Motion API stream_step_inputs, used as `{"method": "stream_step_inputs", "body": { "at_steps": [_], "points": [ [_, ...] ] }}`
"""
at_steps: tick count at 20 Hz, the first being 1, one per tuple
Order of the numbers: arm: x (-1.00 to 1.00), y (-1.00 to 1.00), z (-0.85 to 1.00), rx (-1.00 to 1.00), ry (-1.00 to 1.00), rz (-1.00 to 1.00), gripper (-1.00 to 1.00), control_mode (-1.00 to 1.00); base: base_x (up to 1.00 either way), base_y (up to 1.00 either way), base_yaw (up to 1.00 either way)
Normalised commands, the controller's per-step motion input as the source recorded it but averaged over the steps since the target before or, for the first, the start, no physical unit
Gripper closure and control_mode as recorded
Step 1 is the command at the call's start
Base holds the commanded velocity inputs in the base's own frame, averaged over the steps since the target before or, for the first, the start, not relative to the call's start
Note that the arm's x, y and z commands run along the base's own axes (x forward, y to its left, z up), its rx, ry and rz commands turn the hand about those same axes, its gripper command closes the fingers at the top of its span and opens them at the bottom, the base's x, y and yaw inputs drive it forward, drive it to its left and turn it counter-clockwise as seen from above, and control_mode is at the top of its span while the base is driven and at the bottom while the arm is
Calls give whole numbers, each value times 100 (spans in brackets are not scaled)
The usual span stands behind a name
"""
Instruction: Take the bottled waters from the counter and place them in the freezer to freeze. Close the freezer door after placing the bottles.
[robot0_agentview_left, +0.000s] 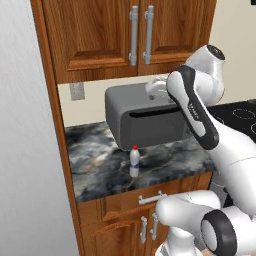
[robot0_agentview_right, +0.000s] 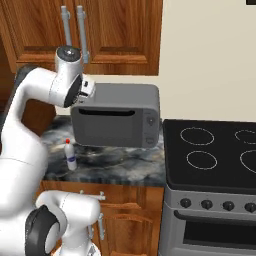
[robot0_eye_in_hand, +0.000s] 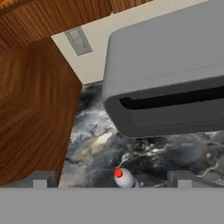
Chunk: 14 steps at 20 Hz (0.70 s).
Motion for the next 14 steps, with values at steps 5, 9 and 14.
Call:
{"method": "stream_step_inputs", "body": {
  "at_steps": [5, 9, 14],
  "points": [
    [-11, -82, -52, 12, 0, 55, -100, -100, 0, 0, 0],
    [-64, -57, -91, 1, 0, 76, -100, -100, 0, 0, 0],
    [-62, -69, -66, 3, -6, 73, -100, -100, 0, 0, 0]
  ]
}}
